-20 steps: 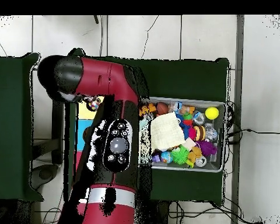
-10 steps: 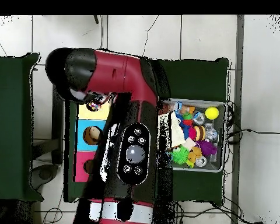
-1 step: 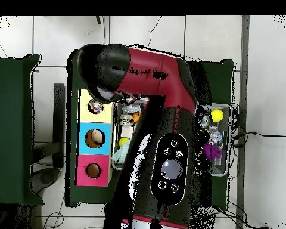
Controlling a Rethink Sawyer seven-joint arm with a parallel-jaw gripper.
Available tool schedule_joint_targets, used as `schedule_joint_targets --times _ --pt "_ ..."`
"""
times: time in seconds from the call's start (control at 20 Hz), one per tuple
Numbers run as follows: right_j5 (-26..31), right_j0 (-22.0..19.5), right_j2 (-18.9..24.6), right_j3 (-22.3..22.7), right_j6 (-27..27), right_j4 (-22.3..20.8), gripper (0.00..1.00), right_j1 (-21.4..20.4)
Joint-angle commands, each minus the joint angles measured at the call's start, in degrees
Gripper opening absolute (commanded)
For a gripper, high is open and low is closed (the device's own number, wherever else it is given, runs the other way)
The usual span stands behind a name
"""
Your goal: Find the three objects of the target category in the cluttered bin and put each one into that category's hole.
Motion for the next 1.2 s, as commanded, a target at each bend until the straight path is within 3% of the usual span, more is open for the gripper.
schedule_joint_targets --times 0.05,0.3,1.2 --pt "0.69 -3.93 4.97 9.20 -13.29 -5.59 0.00 -2.48" --pt "-1.07 -4.97 6.01 12.03 -13.80 -7.02 0.00 -4.47" --pt "-0.13 -7.30 9.42 12.02 -13.67 -10.28 0.00 -6.14"
